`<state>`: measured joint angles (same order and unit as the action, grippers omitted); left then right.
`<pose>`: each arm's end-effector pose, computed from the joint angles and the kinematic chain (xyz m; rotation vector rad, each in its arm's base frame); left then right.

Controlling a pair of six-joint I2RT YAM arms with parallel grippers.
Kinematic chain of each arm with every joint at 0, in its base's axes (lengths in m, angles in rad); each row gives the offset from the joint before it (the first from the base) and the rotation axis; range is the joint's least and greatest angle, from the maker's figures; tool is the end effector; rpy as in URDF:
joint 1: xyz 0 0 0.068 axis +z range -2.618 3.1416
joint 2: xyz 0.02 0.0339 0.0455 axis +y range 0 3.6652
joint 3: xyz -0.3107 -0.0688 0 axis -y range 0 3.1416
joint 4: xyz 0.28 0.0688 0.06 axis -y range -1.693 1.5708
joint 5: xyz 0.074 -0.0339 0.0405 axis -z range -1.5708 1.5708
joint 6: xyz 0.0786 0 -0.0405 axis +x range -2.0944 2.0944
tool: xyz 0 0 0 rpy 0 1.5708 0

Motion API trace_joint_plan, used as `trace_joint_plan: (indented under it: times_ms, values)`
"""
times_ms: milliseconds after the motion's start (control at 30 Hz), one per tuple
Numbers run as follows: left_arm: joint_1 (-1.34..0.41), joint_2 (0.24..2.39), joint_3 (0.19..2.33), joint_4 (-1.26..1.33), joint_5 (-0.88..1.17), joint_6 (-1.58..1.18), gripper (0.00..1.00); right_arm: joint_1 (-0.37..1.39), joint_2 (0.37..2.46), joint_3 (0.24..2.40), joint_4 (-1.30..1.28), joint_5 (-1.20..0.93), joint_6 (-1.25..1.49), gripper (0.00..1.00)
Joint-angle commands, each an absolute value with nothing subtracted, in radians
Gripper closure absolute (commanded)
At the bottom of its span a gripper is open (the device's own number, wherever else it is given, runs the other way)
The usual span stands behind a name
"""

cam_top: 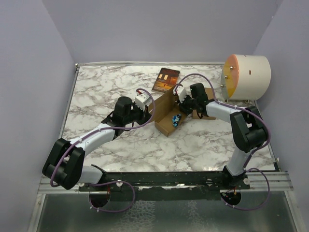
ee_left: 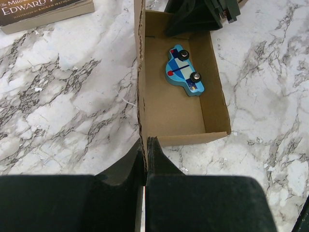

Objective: Fold the paper box

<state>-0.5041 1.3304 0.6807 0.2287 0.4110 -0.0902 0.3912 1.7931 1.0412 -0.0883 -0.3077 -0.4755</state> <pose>0.2813 -0.1910 0.2340 0.6832 1.9241 -0.7871 0.3915 0.1872 0.1582 -1.1279 2.1014 0.3305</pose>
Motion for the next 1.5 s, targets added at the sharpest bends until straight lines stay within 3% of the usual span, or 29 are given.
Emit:
trace_joint_plan:
  times_ms: [0, 400, 667, 867, 900, 1000, 1067, 1200, 1333, 1367, 1467]
  values:
    - [-0.503, 1.324, 0.718, 0.221, 0.423, -0.076, 1.0, 0.402, 1.745, 1.031, -0.11, -0.334, -0.47, 0.73]
    - [-0.502, 1.317, 0.722, 0.198, 0.406, -0.048, 1.0, 0.359, 1.665, 1.028, -0.13, -0.38, -0.472, 0.54]
    - [-0.498, 1.324, 0.73, 0.198, 0.418, -0.046, 1.0, 0.327, 1.7, 1.038, -0.153, -0.44, -0.482, 0.52]
    - [-0.499, 1.336, 0.738, 0.203, 0.437, -0.04, 1.0, 0.329, 1.812, 1.071, -0.155, -0.422, -0.467, 0.58]
    - [-0.499, 1.339, 0.738, 0.205, 0.441, -0.039, 1.0, 0.33, 1.825, 1.07, -0.148, -0.405, -0.466, 0.62]
    - [-0.498, 1.352, 0.742, 0.214, 0.45, -0.042, 1.0, 0.351, 1.836, 1.045, -0.098, -0.302, -0.474, 0.89]
    - [-0.498, 1.363, 0.745, 0.222, 0.462, -0.05, 1.0, 0.364, 1.843, 1.032, -0.06, -0.231, -0.477, 0.98]
    - [-0.499, 1.382, 0.753, 0.232, 0.471, -0.057, 1.0, 0.389, 1.853, 1.017, -0.028, -0.129, -0.487, 0.99]
    - [-0.499, 1.381, 0.753, 0.23, 0.469, -0.052, 1.0, 0.389, 1.841, 1.026, -0.061, -0.175, -0.488, 0.99]
    - [-0.498, 1.38, 0.753, 0.228, 0.466, -0.05, 1.0, 0.39, 1.832, 1.029, -0.069, -0.199, -0.487, 0.97]
    - [-0.497, 1.375, 0.751, 0.221, 0.458, -0.047, 1.0, 0.39, 1.795, 1.032, -0.078, -0.237, -0.481, 0.78]
